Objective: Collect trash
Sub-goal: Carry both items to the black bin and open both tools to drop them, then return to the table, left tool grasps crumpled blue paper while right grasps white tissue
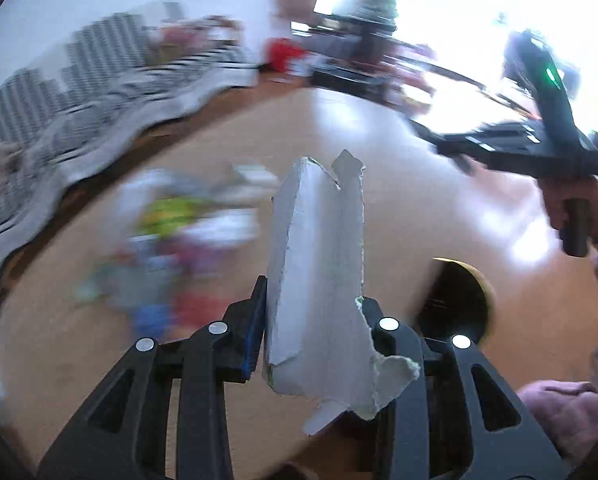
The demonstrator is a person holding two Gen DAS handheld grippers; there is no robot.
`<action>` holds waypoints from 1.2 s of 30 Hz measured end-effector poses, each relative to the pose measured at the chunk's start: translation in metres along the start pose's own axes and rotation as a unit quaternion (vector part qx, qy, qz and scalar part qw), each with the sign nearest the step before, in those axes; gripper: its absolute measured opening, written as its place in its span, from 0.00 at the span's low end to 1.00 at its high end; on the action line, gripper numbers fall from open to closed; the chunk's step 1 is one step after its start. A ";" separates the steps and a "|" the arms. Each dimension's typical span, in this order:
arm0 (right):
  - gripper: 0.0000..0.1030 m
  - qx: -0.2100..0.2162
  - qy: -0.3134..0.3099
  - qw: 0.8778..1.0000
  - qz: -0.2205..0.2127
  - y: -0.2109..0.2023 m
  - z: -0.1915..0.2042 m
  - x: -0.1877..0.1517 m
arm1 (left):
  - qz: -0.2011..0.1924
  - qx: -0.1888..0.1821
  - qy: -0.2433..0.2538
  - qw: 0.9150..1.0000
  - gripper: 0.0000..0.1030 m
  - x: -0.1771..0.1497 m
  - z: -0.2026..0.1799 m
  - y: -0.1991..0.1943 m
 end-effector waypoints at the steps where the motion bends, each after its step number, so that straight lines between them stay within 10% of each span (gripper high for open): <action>1: 0.14 -0.001 0.005 1.000 -0.002 -0.009 -0.005 -0.008 | 0.009 -0.028 0.012 1.000 0.33 0.003 -0.033 0.008; 11: 0.14 0.008 0.152 0.986 0.070 -0.016 -0.093 -0.165 | 0.131 -0.134 0.028 0.982 0.33 -0.034 -0.222 0.125; 18: 0.14 0.010 0.226 0.967 0.118 0.008 -0.128 -0.244 | 0.199 -0.133 0.048 0.970 0.33 -0.055 -0.264 0.185; 25: 0.14 0.001 0.248 0.961 0.125 0.006 -0.144 -0.252 | 0.214 -0.146 0.036 0.965 0.34 -0.058 -0.267 0.202; 27: 0.16 -0.006 0.267 0.956 0.121 -0.001 -0.151 -0.250 | 0.206 -0.126 0.038 0.970 0.55 -0.065 -0.271 0.198; 28: 0.38 -0.015 0.270 0.955 0.118 -0.006 -0.155 -0.249 | 0.196 -0.118 0.026 0.973 0.70 -0.067 -0.265 0.193; 29: 0.85 -0.030 0.268 0.958 0.103 -0.014 -0.158 -0.246 | 0.179 -0.112 0.016 0.977 0.95 -0.062 -0.262 0.190; 36: 0.93 -0.068 0.245 0.967 0.035 -0.054 -0.162 -0.220 | 0.101 -0.076 0.013 0.992 0.94 -0.028 -0.237 0.146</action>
Point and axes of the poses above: each gripper's, at about its wrist camera, not at the fingertips, and y roughly the way its jaws point, z to its left, x to its top, the point moved 7 cm from there along y, roughly the way its jaws point, and after that the axes turned 7 degrees about x, right-handed, at the moved point
